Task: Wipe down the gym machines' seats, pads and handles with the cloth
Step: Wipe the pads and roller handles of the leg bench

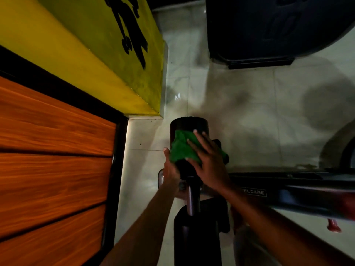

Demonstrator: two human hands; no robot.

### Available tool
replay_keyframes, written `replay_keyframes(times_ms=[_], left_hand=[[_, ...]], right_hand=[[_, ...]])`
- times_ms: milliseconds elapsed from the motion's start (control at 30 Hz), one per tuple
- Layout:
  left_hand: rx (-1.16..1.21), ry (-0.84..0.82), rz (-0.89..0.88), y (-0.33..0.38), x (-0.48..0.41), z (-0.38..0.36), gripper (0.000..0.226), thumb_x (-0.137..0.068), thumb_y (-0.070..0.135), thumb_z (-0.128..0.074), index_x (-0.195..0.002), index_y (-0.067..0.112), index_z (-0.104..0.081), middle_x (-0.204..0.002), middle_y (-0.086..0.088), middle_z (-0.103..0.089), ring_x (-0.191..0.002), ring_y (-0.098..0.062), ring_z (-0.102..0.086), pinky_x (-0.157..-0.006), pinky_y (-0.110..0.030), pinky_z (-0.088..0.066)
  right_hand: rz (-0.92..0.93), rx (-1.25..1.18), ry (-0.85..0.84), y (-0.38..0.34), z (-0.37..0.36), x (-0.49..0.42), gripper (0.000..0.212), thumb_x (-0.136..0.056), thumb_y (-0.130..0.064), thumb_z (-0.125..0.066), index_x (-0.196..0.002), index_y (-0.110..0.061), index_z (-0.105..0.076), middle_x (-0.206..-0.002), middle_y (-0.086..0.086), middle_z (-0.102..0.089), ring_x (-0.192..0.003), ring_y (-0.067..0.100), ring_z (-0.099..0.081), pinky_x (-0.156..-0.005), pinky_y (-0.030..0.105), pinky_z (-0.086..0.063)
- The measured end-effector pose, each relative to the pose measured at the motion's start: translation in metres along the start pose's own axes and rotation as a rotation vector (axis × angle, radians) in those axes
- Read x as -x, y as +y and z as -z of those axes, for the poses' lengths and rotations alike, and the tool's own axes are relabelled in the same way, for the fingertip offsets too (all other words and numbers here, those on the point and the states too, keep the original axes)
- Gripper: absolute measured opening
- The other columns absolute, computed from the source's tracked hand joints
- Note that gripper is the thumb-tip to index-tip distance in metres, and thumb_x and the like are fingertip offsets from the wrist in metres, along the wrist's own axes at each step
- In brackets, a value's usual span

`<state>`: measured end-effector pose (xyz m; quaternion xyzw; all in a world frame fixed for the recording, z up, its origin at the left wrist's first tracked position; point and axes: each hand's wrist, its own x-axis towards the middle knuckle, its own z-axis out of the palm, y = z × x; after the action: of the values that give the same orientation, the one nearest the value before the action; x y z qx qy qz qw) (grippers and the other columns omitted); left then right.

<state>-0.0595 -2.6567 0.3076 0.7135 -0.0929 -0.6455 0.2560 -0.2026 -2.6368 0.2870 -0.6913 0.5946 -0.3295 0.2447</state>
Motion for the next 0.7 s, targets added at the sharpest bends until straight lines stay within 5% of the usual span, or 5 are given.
replay_keyframes(times_ms=[200,300,433,567,700], left_hand=[[-0.143,0.132,0.006,-0.005,-0.030,0.002,0.090,-0.080,0.085,-0.023,-0.129,0.018,-0.059,-0.121,-0.014,-0.067,-0.104,-0.034,-0.066,-0.099,-0.051,-0.050],[-0.083,0.016,0.136,0.001,-0.026,0.010,0.088,-0.087,0.081,-0.022,-0.117,0.012,-0.069,-0.106,-0.018,-0.073,-0.096,-0.035,-0.071,-0.086,-0.045,-0.056],[-0.060,-0.064,0.206,0.002,-0.028,0.016,0.086,-0.088,0.080,-0.024,-0.118,0.012,-0.069,-0.109,-0.019,-0.072,-0.100,-0.037,-0.069,-0.079,-0.042,-0.056],[-0.106,0.076,0.189,-0.025,-0.085,0.041,0.112,-0.053,0.102,-0.043,-0.119,0.016,-0.069,-0.111,-0.019,-0.072,-0.099,-0.039,-0.071,-0.093,-0.056,-0.052],[-0.471,0.306,-0.220,0.007,-0.038,0.024,0.062,-0.098,0.065,-0.030,-0.106,0.016,-0.068,-0.110,-0.012,-0.069,-0.101,-0.032,-0.065,-0.095,-0.041,-0.049]], right_hand=[[-0.513,-0.170,0.251,0.011,-0.006,-0.062,0.077,-0.097,-0.064,-0.042,-0.143,-0.004,-0.056,-0.151,0.017,-0.051,-0.138,0.035,-0.049,-0.117,0.039,-0.039],[-0.390,-0.136,0.244,-0.010,-0.006,0.000,0.065,-0.101,-0.055,-0.048,-0.146,-0.007,-0.054,-0.154,0.014,-0.047,-0.143,0.027,-0.044,-0.120,0.025,-0.030],[-0.139,-0.098,0.096,-0.008,-0.003,0.038,0.059,-0.101,-0.040,-0.057,-0.150,-0.009,-0.049,-0.162,0.014,-0.036,-0.151,0.026,-0.033,-0.124,0.032,-0.028],[-0.415,-0.170,0.214,0.008,-0.007,-0.049,0.067,-0.098,-0.053,-0.052,-0.146,-0.006,-0.054,-0.155,0.014,-0.048,-0.142,0.030,-0.046,-0.118,0.034,-0.036],[-0.496,-0.160,0.290,0.002,-0.009,-0.074,0.068,-0.098,-0.055,-0.051,-0.144,-0.005,-0.055,-0.152,0.015,-0.051,-0.140,0.031,-0.049,-0.117,0.035,-0.038]])
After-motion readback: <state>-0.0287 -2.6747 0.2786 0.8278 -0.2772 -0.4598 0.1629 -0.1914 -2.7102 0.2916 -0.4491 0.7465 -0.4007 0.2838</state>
